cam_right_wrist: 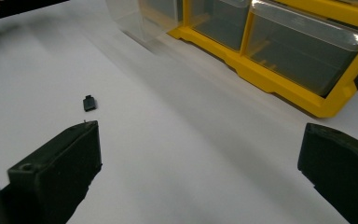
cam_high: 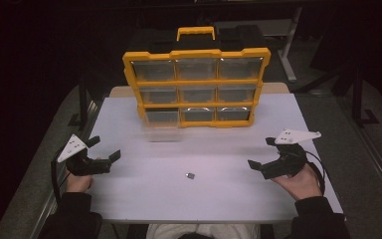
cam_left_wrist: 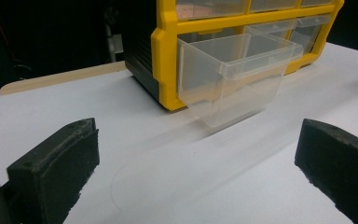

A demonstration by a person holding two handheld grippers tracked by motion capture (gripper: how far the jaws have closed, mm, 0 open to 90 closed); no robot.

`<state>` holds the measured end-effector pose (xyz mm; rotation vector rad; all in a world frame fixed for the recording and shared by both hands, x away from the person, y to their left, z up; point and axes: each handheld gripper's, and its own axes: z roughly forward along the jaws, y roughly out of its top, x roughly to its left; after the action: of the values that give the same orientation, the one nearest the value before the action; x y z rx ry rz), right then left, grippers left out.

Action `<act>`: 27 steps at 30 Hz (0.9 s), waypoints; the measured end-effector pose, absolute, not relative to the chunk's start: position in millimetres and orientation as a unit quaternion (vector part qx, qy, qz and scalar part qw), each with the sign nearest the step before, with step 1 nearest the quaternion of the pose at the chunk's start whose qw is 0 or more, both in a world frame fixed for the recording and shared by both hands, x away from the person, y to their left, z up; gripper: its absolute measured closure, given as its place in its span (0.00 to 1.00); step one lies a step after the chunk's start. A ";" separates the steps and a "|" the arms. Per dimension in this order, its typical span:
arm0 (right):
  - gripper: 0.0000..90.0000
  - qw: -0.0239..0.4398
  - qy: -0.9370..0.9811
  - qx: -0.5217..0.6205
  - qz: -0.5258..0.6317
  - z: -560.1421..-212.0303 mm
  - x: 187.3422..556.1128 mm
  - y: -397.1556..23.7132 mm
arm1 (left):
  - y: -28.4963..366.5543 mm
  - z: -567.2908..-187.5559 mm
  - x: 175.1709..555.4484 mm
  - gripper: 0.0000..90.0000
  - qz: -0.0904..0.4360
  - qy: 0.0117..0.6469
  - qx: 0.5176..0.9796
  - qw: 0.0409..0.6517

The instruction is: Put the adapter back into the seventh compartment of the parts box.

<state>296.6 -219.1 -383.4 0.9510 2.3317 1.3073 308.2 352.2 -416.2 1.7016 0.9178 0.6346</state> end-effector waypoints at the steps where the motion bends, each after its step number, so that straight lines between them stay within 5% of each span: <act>1: 0.00 0.151 0.814 0.330 0.454 -382.8 296.8 -217.9 | 352.3 -416.3 308.4 0.00 0.265 0.384 0.711 0.526; 27: 0.00 0.137 0.842 0.298 0.429 -371.2 309.1 -186.7 | 351.6 -417.0 309.0 0.00 0.265 0.380 0.716 0.522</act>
<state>309.1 -186.7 -371.2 0.8626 2.4368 1.2414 309.0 351.6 -417.0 1.7165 0.9108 0.6346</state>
